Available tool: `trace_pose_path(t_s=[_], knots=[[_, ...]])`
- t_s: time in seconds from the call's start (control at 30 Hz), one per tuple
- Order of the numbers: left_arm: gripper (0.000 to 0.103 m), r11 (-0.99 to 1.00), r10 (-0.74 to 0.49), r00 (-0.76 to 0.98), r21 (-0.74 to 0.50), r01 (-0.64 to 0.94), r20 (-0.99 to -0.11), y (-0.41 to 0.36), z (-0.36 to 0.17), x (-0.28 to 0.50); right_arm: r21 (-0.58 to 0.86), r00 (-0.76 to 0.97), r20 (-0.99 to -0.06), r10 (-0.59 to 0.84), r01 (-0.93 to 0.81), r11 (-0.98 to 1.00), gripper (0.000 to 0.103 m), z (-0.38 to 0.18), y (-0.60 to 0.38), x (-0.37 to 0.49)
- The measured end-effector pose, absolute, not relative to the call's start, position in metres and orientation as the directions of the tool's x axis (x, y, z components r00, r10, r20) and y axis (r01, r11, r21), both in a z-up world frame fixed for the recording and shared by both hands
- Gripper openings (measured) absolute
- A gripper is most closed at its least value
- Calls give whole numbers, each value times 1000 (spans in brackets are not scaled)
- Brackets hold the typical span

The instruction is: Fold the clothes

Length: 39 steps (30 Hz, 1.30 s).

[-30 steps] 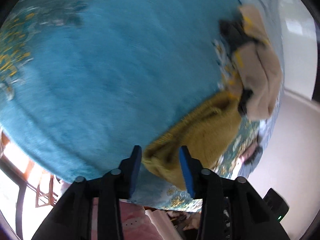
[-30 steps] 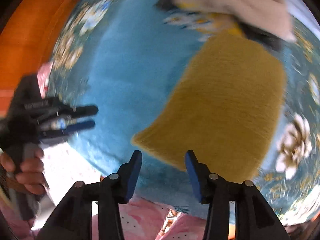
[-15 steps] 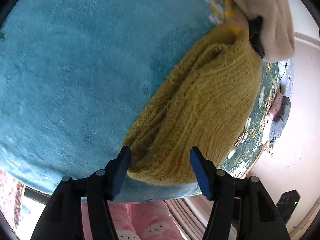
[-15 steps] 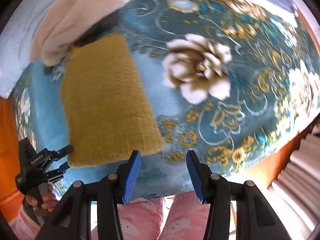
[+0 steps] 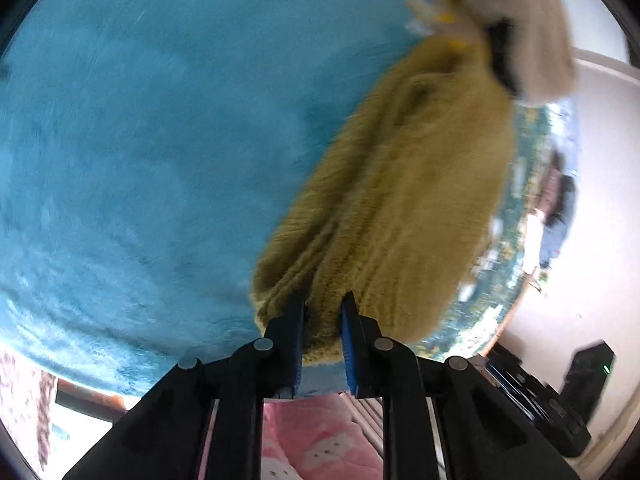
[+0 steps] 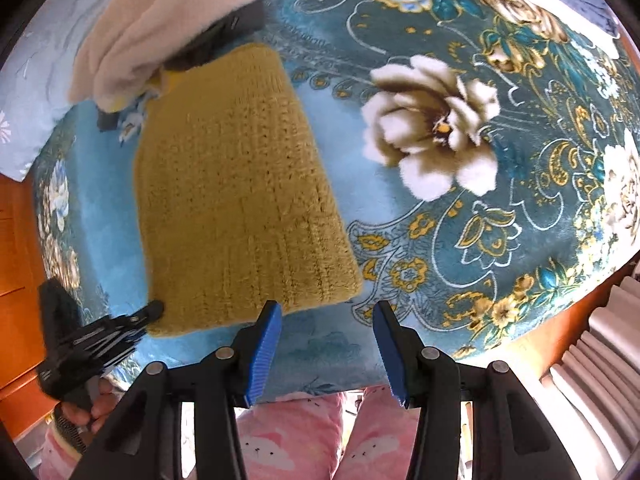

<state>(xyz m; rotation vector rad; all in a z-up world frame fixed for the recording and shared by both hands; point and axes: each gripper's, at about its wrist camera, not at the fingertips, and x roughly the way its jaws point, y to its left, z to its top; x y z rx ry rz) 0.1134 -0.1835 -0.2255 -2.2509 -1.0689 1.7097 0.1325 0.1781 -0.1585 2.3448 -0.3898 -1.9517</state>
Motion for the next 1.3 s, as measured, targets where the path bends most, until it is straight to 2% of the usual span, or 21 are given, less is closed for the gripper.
trace_pose_path(t_s=[0.3, 0.47, 0.67, 0.83, 0.87, 0.9, 0.97, 1.13, 1.3], knots=[[21, -771, 546, 153, -422, 476, -824, -179, -246, 132, 295, 149, -927, -344, -279, -914, 51, -175, 205, 137], [22, -778, 527, 112, -425, 462, -842, -178, -221, 135, 368, 122, -900, -418, -298, -881, 51, -182, 209, 133], [22, -822, 442, 127, -345, 453, -888, -169, -196, 143, 409, 185, -864, -469, -285, -867, 51, -205, 199, 117], [22, -819, 392, 80, -308, 484, -917, -177, -170, 155, 528, 181, -805, -566, -216, -821, 52, -217, 189, 99], [28, -821, 375, 69, -296, 489, -924, -182, -167, 150, 541, 173, -804, -569, -185, -820, 54, -218, 187, 95], [41, -821, 359, 62, -284, 495, -931, -193, -165, 140, 546, 166, -807, -567, -154, -823, 59, -220, 185, 91], [53, -818, 332, 44, -264, 512, -942, -193, -157, 137, 561, 154, -807, -569, -99, -822, 60, -227, 184, 85], [58, -795, 319, 39, -244, 556, -947, -190, -145, 128, 607, 165, -777, -608, -59, -792, 67, -256, 187, 72], [58, -763, 330, 35, -244, 598, -943, -187, -138, 138, 643, 186, -746, -639, -45, -764, 69, -290, 182, 65]])
